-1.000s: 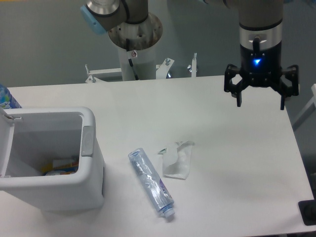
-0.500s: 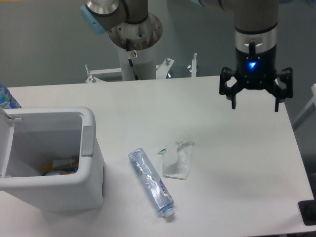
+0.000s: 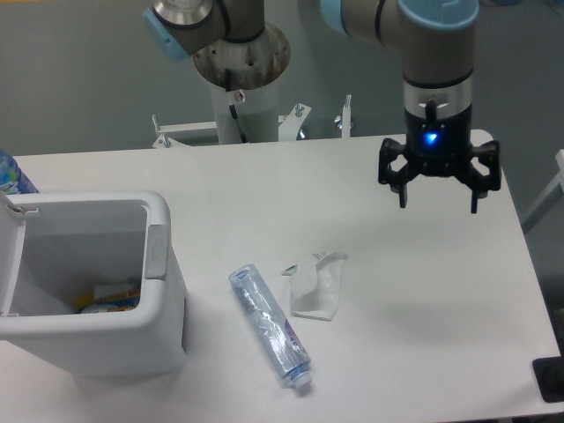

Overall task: Place the trash in the trash can
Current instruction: 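Move the open gripper toward the crumpled white tissue, then lower the gripper over the white tissue and close on it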

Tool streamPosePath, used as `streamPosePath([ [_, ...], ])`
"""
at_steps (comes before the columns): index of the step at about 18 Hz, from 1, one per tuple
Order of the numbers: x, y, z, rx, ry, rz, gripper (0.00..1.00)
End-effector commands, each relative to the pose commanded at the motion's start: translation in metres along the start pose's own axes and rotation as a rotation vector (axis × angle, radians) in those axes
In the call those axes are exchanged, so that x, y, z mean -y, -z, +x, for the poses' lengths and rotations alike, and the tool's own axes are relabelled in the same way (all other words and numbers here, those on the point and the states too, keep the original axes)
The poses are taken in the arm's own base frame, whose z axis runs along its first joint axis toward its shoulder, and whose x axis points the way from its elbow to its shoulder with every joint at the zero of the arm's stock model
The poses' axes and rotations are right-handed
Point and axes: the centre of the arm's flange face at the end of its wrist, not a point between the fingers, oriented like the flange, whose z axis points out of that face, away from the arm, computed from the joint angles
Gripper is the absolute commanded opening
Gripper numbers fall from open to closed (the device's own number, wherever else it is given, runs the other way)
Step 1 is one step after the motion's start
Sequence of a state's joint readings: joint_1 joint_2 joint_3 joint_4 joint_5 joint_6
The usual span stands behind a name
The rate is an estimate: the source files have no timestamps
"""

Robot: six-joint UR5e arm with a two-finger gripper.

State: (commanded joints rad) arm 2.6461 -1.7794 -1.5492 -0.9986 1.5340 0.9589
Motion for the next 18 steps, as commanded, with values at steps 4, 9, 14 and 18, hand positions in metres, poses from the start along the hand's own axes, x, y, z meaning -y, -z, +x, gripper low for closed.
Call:
streamPosePath([
  [4, 0.005, -0.028, 0.018, -0.050, 0.059, -0.024, 1.00],
  [9, 0.020, -0.072, 0.047, -0.128, 0.005, -0.061, 1.00],
  [14, 0.020, -0.114, 0.071, -0.208, -0.009, -0.091, 1.00],
  [18, 0.021, -0.137, 0.083, -0.259, -0.003, -0.092, 1.00],
])
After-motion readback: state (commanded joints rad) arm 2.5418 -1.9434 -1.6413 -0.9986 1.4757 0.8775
